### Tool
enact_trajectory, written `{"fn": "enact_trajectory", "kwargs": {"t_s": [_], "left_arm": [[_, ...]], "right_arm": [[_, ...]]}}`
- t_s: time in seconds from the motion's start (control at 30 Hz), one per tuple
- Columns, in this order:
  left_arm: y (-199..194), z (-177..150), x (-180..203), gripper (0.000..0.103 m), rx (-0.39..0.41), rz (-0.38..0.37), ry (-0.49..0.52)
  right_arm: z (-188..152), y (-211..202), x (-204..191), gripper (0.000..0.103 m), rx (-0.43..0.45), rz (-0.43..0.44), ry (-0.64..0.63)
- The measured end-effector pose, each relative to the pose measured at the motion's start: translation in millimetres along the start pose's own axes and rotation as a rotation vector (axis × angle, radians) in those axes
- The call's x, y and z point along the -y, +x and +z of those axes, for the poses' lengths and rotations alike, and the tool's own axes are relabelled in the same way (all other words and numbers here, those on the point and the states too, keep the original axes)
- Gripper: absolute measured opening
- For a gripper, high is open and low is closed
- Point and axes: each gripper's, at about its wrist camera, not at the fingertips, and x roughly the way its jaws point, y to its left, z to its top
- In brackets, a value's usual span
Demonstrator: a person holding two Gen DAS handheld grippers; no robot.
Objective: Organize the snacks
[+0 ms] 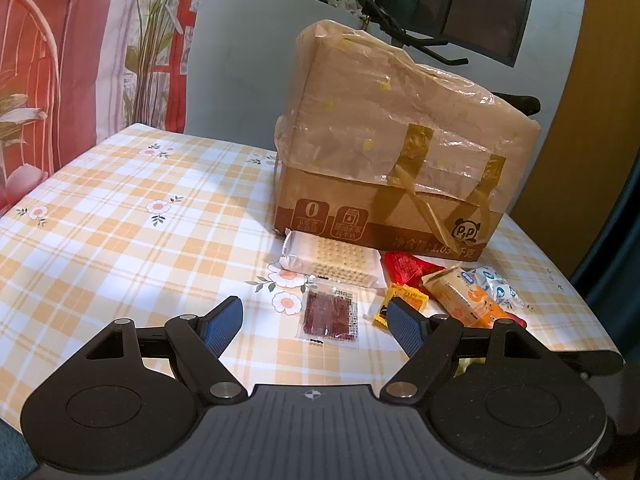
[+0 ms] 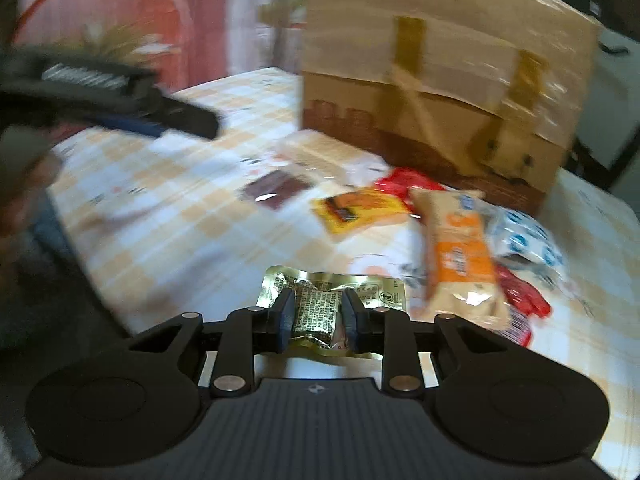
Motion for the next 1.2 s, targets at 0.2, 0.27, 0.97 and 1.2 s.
{"fn": "enact_trajectory", "kwargs": {"t_s": [0.2, 0.27, 0.97, 1.2], "left_arm": [[0.4, -0.4, -1.0, 0.081, -0.005, 0.006, -0.009], [1.2, -0.8, -0.4, 0.081, -0.009, 0.006, -0.01], [8.2, -3.8, -1.5, 0.081, -0.039, 0.006, -0.007], [8.7, -4.3, -2.1, 0.081, -0.039, 0.009, -0.011]], "right_arm": [[3.9, -6.4, 8.7, 0.048, 0.035, -0.016, 0.045], [4.0, -13.1, 7.9, 0.061, 0.059, -0.027, 0.044], [12.1, 15.4, 3.3, 0.084, 0.007, -0.009, -0.015], [10.3, 13.0, 15.8, 0.084, 0.017, 0.01, 0.093]]}}
